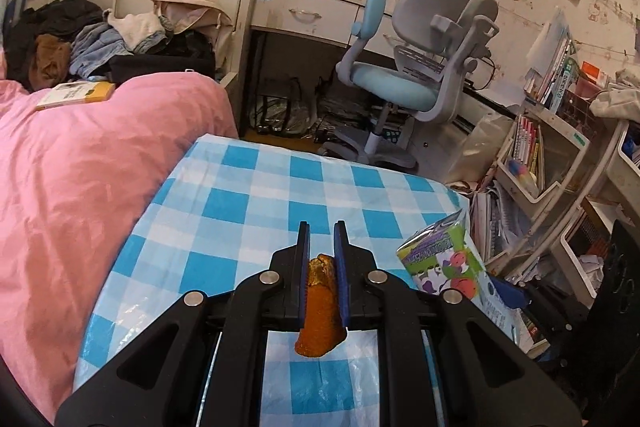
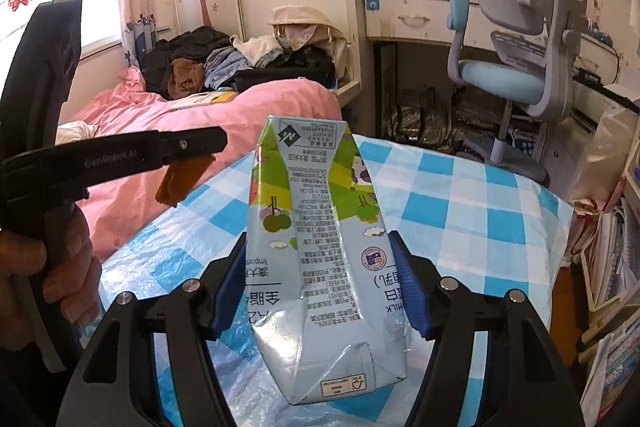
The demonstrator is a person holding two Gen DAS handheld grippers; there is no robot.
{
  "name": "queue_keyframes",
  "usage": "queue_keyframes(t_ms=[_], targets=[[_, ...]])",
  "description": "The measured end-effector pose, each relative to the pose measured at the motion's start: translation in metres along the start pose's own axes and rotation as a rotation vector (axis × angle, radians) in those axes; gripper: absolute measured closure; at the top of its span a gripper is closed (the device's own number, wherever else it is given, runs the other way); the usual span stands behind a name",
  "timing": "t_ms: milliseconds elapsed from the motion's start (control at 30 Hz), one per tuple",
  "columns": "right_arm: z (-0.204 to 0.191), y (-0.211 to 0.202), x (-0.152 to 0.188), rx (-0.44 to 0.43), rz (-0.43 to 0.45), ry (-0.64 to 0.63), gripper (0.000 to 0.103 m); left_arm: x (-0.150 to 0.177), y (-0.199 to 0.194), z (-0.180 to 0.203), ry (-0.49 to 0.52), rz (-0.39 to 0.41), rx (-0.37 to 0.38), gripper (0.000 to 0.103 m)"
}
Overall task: Collect trash
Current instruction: 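Lift the peel in the left gripper and the carton in the right off the table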
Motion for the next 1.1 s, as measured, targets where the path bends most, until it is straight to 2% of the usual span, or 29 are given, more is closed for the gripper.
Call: queue_keyframes(t_ms=[300, 633, 1100], targets=[[-0.01, -0.013, -0.01, 0.007, 0.055, -0.023, 0.038, -0.007, -0.024, 0.0, 0.045, 0.048, -0.049, 0.091], [-0.03, -0.037, -0.005, -0.014, 0.101, -0.001, 0.038, -0.004, -0.064, 0.011, 0.114, 0.101, -0.077, 0.091], [-0.048, -0.074, 0.018, -0.029, 0.138, 0.075, 0.038, 0.032, -0.11, 0.022, 0.122, 0.087, -0.069, 0.091]])
Point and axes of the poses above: each gripper's, at about its wrist camera, not at the fingertips, and y roughly the way its jaws point, z to its right, x to its underside, the point moved 7 cm from there along y, roughly the way its jaws point, and after that the axes turned 4 degrees about z, right-handed, at the moved point
